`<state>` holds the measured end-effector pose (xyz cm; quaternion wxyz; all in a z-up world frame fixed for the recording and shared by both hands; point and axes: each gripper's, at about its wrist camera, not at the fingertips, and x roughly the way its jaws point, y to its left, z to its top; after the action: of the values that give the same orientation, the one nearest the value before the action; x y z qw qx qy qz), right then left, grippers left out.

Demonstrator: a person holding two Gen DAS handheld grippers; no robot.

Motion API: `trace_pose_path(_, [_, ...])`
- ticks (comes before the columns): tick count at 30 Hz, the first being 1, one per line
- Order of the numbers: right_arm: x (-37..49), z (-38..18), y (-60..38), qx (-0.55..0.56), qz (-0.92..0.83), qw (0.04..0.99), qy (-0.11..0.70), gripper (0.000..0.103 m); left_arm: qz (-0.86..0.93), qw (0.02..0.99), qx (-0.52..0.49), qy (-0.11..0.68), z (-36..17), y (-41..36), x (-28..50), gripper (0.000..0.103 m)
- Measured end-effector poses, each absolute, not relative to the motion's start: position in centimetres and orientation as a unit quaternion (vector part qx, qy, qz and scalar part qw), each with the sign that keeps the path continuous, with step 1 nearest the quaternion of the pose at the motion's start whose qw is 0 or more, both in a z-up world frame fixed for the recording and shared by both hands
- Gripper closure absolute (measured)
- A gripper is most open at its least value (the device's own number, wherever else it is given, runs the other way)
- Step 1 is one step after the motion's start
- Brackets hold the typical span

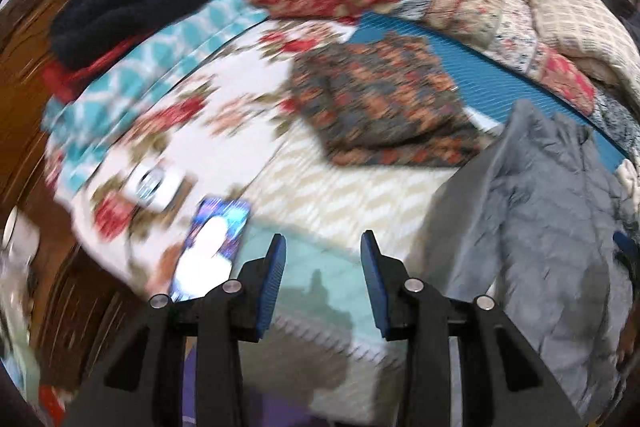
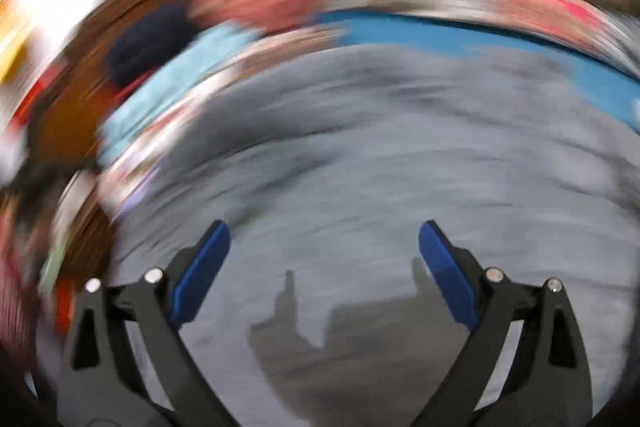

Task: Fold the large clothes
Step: 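Lower the grey jacket onto the bed and open both grippers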

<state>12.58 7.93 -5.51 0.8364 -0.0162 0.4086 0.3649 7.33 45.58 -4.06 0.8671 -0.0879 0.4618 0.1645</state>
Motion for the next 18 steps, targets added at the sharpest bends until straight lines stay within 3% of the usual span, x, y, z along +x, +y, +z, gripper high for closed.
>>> trace_pose_path(7, [-3.1,-9.4,23.2,-0.243,0.514,0.733,0.373,0.006,0.184,0.851,-0.094,0.483,-6.2,47.4,0.9,0.103])
trace_pose_path(12, [-4.2,-14.7,24.6,-0.361,0.479,0.706,0.375,0.006,0.219,0.843,-0.111,0.479,-5.9,50.0,-3.2,0.103])
trace_pose_path(13, [-4.3,-15.1,24.7,-0.372,0.474,0.705,0.374,0.012,0.225,0.842,-0.114,0.476,-5.8,50.7,-3.7,0.103])
trace_pose_path(14, [-3.6,-15.6,25.0,-0.38,0.467,0.703,0.378,0.025,0.234,0.842,-0.119,0.471,-5.6,51.6,-4.4,0.103])
trace_pose_path(15, [-3.1,-15.3,25.2,-0.376,0.462,0.702,0.389,0.054,0.242,0.842,-0.122,0.467,-5.5,51.7,-4.8,0.103])
trace_pose_path(16, [-2.2,-14.4,25.3,-0.344,0.474,0.698,0.411,0.075,0.248,0.842,-0.125,0.463,-5.3,52.0,-5.2,0.103])
trace_pose_path(17, [-1.0,-12.8,25.5,-0.29,0.495,0.695,0.433,0.087,0.255,0.841,-0.128,0.46,-5.1,52.2,-5.7,0.103])
trace_pose_path(18, [0.2,-11.1,25.3,-0.242,0.509,0.694,0.448,0.093,0.261,0.84,-0.131,0.458,-5.0,52.7,-6.1,0.103])
